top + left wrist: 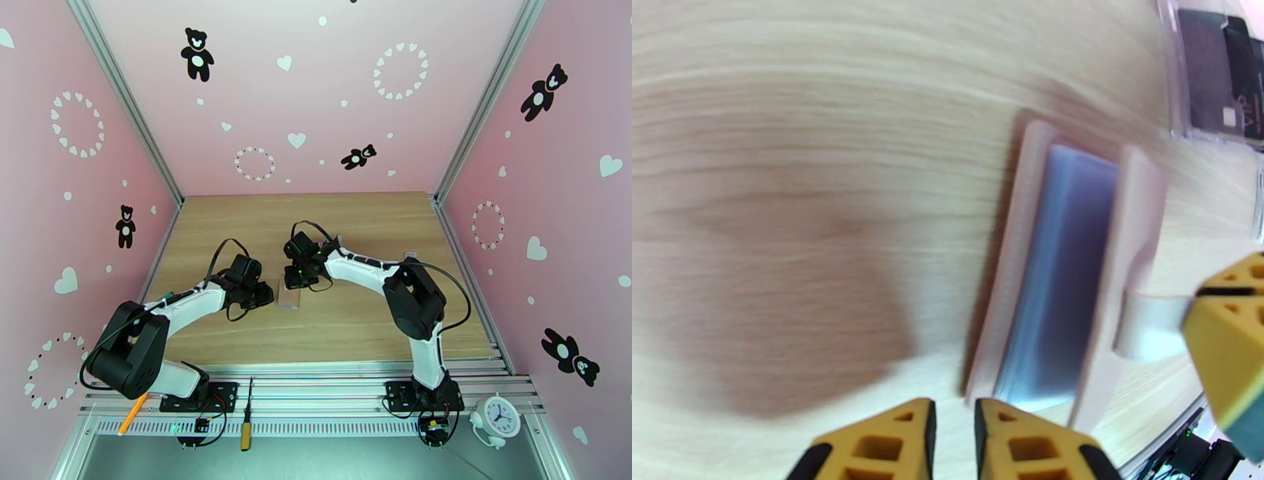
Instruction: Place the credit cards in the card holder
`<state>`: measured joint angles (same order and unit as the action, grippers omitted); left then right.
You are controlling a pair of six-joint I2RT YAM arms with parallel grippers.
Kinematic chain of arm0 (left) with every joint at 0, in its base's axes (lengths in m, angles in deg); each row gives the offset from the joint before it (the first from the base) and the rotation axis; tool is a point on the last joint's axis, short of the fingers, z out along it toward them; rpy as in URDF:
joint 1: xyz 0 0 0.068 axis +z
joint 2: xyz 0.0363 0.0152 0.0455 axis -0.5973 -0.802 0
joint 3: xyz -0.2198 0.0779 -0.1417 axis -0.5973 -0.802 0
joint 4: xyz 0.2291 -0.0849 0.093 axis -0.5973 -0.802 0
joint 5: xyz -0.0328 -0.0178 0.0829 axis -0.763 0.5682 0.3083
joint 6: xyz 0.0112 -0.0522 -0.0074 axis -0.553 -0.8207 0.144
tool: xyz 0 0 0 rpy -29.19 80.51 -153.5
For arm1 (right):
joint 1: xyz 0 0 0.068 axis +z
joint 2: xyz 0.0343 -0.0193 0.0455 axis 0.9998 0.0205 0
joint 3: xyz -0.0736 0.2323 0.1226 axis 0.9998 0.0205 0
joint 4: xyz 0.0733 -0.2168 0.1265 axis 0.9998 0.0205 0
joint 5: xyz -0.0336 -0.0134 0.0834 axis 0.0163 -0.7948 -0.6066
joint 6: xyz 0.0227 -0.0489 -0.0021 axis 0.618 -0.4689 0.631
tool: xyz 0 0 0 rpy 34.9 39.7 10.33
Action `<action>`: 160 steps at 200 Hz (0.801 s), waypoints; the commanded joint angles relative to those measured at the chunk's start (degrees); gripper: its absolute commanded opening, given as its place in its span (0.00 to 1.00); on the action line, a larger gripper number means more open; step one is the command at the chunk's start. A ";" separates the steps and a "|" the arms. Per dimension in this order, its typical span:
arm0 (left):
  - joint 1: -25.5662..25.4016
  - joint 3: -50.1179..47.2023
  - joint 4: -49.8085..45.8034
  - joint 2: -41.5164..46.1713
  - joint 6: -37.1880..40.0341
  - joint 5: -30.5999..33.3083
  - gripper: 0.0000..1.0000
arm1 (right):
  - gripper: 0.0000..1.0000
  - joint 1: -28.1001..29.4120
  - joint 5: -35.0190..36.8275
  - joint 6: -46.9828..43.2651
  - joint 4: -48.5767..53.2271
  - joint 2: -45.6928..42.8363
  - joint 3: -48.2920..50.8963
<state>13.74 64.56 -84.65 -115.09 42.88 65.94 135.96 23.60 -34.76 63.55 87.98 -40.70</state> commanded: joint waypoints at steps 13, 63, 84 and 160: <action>0.53 -1.10 -1.51 1.26 1.28 0.82 0.23 | 0.11 0.44 -0.45 0.50 0.90 3.06 -1.97; 0.53 -1.58 1.08 -0.13 0.84 -1.90 0.24 | 0.19 0.41 -1.01 0.74 0.73 4.80 -2.83; 0.53 -1.49 0.91 -0.03 0.93 -1.90 0.24 | 0.28 0.45 -1.59 0.84 0.73 4.76 -3.00; 0.79 -0.35 -2.43 2.37 2.16 0.58 0.24 | 0.51 0.59 -4.49 1.27 0.10 1.52 -4.93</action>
<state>14.04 63.71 -84.78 -114.45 43.56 65.24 136.11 20.65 -33.88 63.37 91.11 -43.13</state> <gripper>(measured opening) 0.240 0.480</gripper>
